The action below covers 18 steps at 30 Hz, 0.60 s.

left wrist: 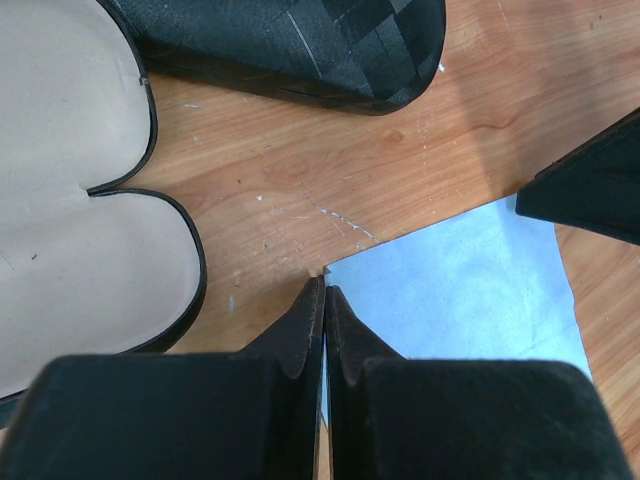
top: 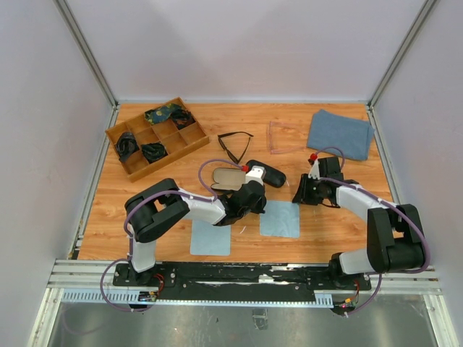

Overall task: Organize the sunglasses
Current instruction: Fold the glasses cleaning cloth at the center of the board.

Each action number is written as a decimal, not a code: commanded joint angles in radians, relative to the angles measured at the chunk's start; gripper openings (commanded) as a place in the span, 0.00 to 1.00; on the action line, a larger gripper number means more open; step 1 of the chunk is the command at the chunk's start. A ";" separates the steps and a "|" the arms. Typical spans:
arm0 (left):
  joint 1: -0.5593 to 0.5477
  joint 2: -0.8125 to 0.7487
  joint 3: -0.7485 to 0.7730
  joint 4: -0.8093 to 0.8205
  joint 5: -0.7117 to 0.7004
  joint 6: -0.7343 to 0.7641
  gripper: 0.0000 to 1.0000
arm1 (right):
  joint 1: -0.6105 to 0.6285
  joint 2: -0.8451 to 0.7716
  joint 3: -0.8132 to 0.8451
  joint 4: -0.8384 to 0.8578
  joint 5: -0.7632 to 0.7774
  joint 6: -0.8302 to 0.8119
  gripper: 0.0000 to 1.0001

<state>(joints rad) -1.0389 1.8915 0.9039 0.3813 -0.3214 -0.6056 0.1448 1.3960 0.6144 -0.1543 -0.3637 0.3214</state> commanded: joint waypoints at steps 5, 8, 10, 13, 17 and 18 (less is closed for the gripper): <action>-0.001 0.025 0.026 -0.015 -0.001 0.015 0.02 | 0.036 0.016 -0.011 -0.036 0.012 -0.006 0.25; -0.001 0.027 0.029 -0.018 0.000 0.018 0.02 | 0.036 0.010 -0.016 -0.036 0.017 -0.003 0.25; 0.000 0.027 0.030 -0.019 0.001 0.018 0.02 | 0.036 0.006 -0.017 -0.036 0.024 -0.002 0.23; -0.001 0.029 0.032 -0.021 0.002 0.020 0.02 | 0.035 0.005 -0.012 -0.033 0.030 -0.001 0.18; -0.001 0.030 0.033 -0.022 0.005 0.025 0.01 | 0.036 0.010 0.002 -0.034 0.043 0.000 0.11; -0.001 0.031 0.035 -0.024 0.006 0.029 0.01 | 0.036 0.013 0.005 -0.033 0.045 0.000 0.09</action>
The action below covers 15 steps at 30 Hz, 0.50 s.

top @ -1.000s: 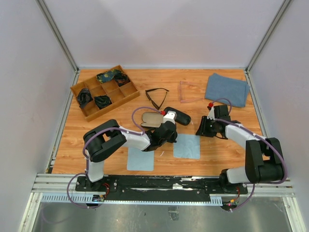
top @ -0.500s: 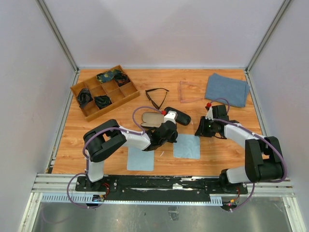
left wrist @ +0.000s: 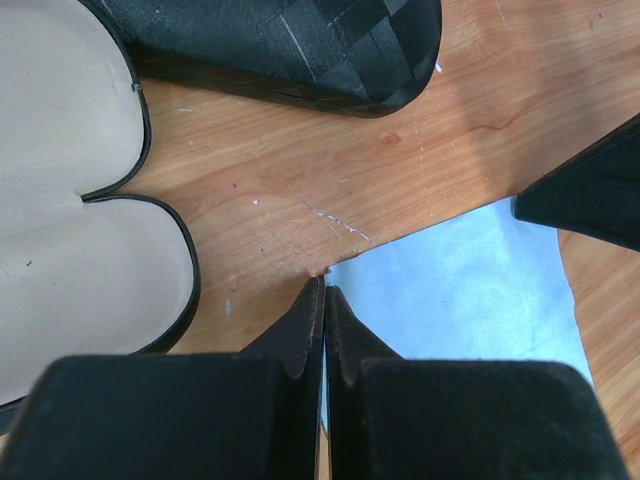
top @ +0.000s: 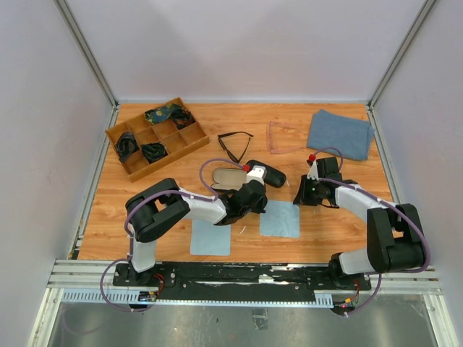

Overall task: Organize the sunglasses
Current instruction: Fold the glasses cleaning cloth at the center of the board.

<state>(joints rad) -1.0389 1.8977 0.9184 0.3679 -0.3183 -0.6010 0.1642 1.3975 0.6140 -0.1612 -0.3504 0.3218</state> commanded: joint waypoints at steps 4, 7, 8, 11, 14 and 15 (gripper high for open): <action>-0.001 0.023 0.023 -0.005 0.011 0.041 0.01 | 0.017 -0.007 -0.002 0.003 0.031 -0.001 0.01; 0.000 0.016 0.020 0.005 0.016 0.053 0.01 | 0.025 -0.054 -0.020 0.029 0.045 -0.010 0.01; -0.001 0.014 0.018 0.011 0.017 0.058 0.01 | 0.030 -0.071 -0.024 0.034 0.058 -0.013 0.01; -0.001 0.002 0.011 0.028 0.018 0.071 0.01 | 0.040 -0.117 -0.039 0.051 0.071 -0.022 0.01; -0.001 -0.006 0.016 0.032 0.016 0.087 0.01 | 0.042 -0.142 -0.046 0.053 0.077 -0.024 0.01; 0.000 -0.007 0.017 0.033 0.017 0.092 0.01 | 0.043 -0.149 -0.046 0.051 0.080 -0.026 0.01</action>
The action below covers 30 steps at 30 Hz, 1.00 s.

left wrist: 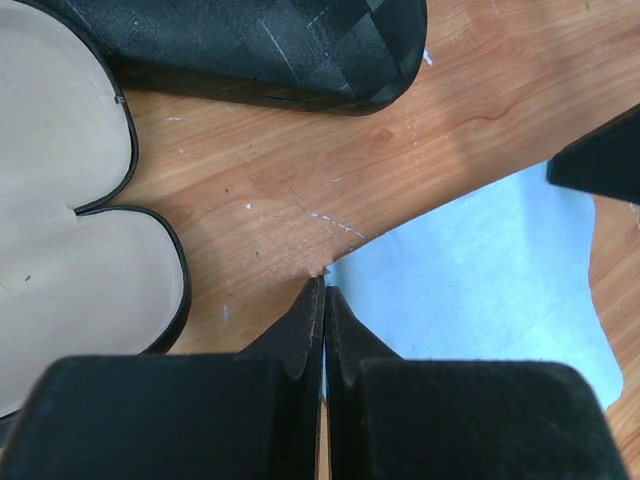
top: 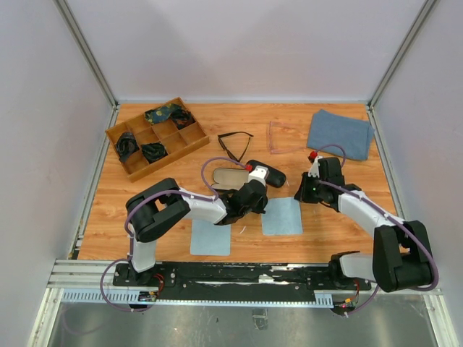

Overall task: Organize the sunglasses
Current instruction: Fold the glasses cleaning cloth at the center of the board.

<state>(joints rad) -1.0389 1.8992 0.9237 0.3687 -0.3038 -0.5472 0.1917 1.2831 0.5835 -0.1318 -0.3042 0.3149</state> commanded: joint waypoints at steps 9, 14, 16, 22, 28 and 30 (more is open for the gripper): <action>-0.002 -0.054 -0.039 0.102 0.018 0.047 0.00 | 0.017 -0.086 -0.035 -0.014 0.031 -0.040 0.01; -0.017 -0.075 -0.060 0.137 0.020 0.059 0.01 | 0.019 -0.120 -0.053 -0.026 0.027 -0.045 0.01; -0.024 -0.078 -0.062 0.140 0.019 0.062 0.00 | 0.018 -0.131 -0.062 -0.032 0.027 -0.046 0.01; -0.048 -0.085 -0.075 0.150 0.011 0.058 0.01 | 0.020 -0.169 -0.083 -0.049 0.021 -0.041 0.01; -0.065 -0.108 -0.103 0.151 -0.009 0.049 0.00 | 0.026 -0.220 -0.110 -0.077 0.020 -0.026 0.01; -0.069 -0.117 -0.112 0.153 -0.014 0.047 0.01 | 0.029 -0.236 -0.119 -0.083 0.019 -0.020 0.01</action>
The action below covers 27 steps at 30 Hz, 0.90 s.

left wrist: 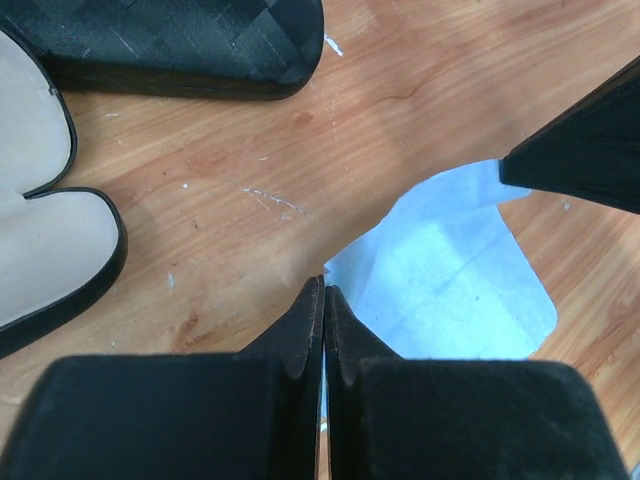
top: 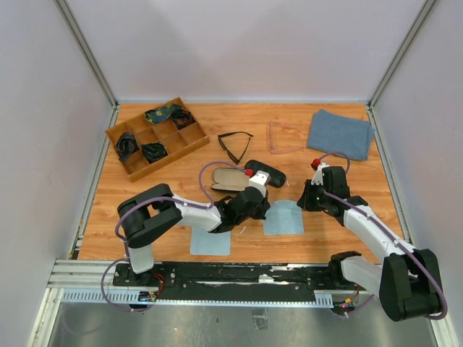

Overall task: Organize the sunglasses
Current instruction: Fold the glasses cleaning cloth at the center of the board.

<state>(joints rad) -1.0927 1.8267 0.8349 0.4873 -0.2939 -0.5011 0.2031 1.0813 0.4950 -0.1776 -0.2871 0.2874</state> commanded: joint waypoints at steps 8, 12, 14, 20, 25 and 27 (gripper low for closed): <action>-0.042 -0.055 -0.035 0.036 -0.027 -0.004 0.01 | 0.023 -0.075 -0.066 -0.065 0.003 0.023 0.01; -0.053 -0.057 -0.042 0.036 -0.033 -0.010 0.01 | 0.024 -0.099 -0.077 -0.080 0.005 0.033 0.01; -0.057 -0.061 -0.048 0.034 -0.037 -0.012 0.00 | 0.025 -0.111 -0.082 -0.088 0.006 0.037 0.01; -0.066 -0.082 -0.065 0.033 -0.046 -0.017 0.00 | 0.024 -0.142 -0.090 -0.118 0.004 0.046 0.01; -0.076 -0.086 -0.072 0.034 -0.046 -0.022 0.01 | 0.024 -0.161 -0.100 -0.135 0.002 0.065 0.01; -0.080 -0.086 -0.072 0.036 -0.045 -0.026 0.01 | 0.025 -0.160 -0.101 -0.141 0.000 0.075 0.01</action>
<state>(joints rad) -1.1545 1.7645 0.7723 0.4931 -0.3206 -0.5179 0.2165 0.9329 0.4103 -0.2806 -0.2871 0.3325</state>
